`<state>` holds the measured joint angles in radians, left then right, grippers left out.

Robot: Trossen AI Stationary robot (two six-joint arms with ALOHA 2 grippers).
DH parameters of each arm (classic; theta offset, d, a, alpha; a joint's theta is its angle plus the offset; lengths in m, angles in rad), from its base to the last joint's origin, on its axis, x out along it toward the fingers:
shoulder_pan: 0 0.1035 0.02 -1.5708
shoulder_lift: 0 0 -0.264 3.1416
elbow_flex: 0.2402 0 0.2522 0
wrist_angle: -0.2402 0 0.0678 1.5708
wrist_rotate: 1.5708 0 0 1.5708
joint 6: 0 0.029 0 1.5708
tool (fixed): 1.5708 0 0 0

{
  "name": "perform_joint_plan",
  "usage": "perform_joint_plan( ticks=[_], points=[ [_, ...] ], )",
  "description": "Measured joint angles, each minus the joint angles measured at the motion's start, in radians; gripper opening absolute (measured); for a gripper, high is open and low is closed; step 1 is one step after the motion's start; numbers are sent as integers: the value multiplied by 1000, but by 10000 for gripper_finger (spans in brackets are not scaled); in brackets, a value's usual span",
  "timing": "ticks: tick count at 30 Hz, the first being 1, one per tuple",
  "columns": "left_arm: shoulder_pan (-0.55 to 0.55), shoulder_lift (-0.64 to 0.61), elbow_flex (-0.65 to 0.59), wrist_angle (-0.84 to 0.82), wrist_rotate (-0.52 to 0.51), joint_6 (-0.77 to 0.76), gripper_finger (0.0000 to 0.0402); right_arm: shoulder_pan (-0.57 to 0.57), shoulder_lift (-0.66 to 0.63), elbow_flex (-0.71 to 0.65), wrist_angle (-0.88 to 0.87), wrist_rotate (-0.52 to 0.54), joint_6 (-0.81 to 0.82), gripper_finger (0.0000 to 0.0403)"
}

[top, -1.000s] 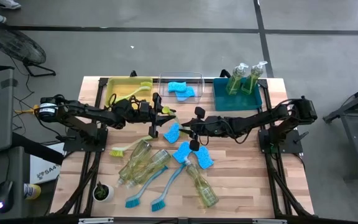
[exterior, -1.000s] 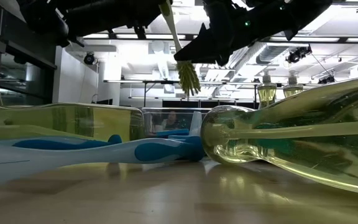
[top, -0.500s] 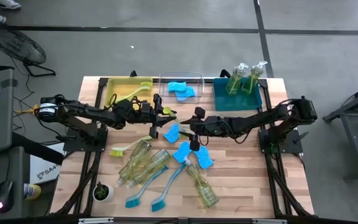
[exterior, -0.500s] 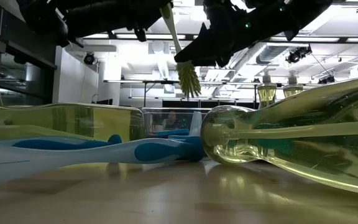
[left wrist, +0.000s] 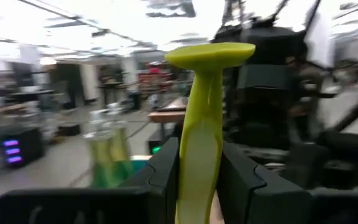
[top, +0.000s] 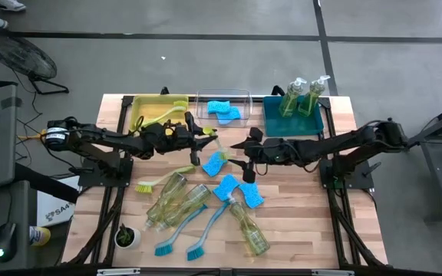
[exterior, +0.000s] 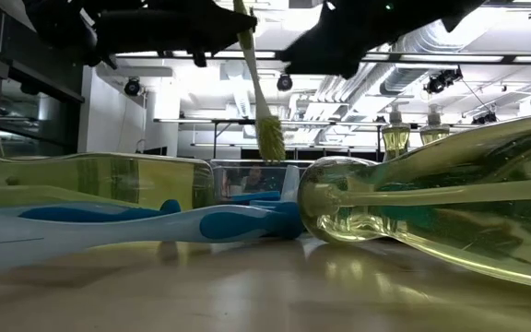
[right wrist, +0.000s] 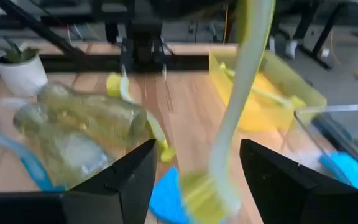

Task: Pick & Place Kitchen Sink Supplies
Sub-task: Put the right yellow dish brush into the yellow bin

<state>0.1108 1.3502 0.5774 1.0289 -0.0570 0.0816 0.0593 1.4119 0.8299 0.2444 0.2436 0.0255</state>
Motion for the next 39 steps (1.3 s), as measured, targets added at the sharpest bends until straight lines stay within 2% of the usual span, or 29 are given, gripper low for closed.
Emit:
perform_joint_plan(
  ticks=[7,15,19,23,27,34,39],
  points=[
    [0,-147,0,-238,-185,81,74,0,-42,0,-167,-7,83,224],
    [1,-325,0,-509,-426,131,74,0,-41,-1,-230,-8,107,225],
    [1,-361,3,-599,-521,132,74,0,-41,-1,-230,-7,107,225],
    [13,-362,76,-786,-628,138,74,0,-41,-1,-230,-7,108,224],
    [66,-350,198,-1013,-621,115,74,0,-40,-1,-234,-7,108,226],
    [233,-351,363,-1369,-552,16,74,0,-37,-1,-250,-7,115,227],
    [389,-344,399,-1475,-465,-38,74,0,-37,-1,-253,-7,116,226]
  ],
)
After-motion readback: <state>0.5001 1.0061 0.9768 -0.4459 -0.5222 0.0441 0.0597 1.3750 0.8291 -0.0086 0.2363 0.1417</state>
